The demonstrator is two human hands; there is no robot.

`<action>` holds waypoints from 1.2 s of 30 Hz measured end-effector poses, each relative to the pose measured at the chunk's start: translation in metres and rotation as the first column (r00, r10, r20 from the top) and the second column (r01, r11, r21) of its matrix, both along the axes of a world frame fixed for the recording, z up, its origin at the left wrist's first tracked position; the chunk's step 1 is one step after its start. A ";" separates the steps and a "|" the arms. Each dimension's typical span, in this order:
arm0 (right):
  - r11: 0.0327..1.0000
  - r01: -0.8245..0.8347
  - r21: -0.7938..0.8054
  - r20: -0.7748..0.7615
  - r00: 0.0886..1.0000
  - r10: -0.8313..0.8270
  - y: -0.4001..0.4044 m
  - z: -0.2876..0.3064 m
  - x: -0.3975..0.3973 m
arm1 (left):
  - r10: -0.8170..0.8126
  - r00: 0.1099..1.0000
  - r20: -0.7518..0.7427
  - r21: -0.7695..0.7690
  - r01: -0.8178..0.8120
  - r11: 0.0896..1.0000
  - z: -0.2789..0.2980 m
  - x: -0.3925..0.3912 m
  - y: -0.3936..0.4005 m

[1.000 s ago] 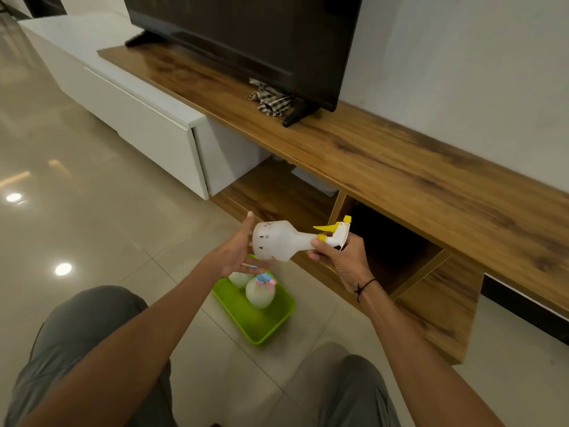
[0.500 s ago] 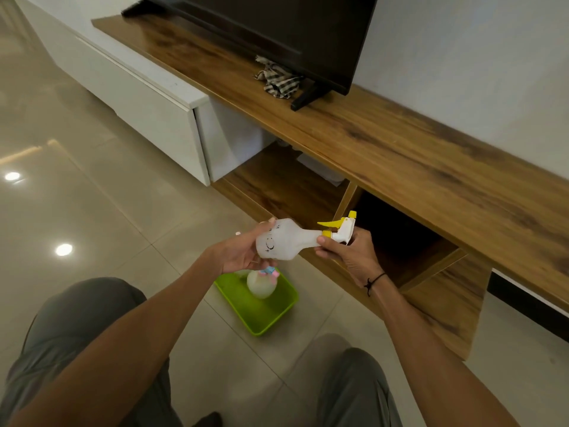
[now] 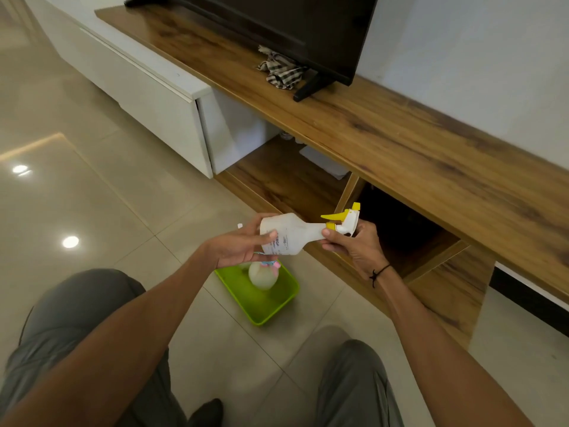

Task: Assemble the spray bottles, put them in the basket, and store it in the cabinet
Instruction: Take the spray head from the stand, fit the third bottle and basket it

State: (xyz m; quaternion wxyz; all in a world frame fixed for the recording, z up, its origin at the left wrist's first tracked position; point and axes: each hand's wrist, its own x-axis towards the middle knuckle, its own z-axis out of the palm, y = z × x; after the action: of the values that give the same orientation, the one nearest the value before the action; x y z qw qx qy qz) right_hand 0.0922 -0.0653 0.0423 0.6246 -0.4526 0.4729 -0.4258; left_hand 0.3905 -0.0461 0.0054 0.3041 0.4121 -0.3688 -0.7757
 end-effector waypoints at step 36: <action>0.767 -0.638 -0.070 -0.873 0.411 0.262 0.038 -0.055 0.110 | 0.017 0.425 0.905 -0.184 0.356 0.916 -0.065 -0.005 0.071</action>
State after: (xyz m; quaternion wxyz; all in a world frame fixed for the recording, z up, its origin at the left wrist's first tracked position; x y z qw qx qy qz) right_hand 0.2024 -0.0272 -0.0128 0.3150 -0.8242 0.4670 -0.0585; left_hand 0.3853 0.0248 -0.0592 0.0501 0.6565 -0.6442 -0.3892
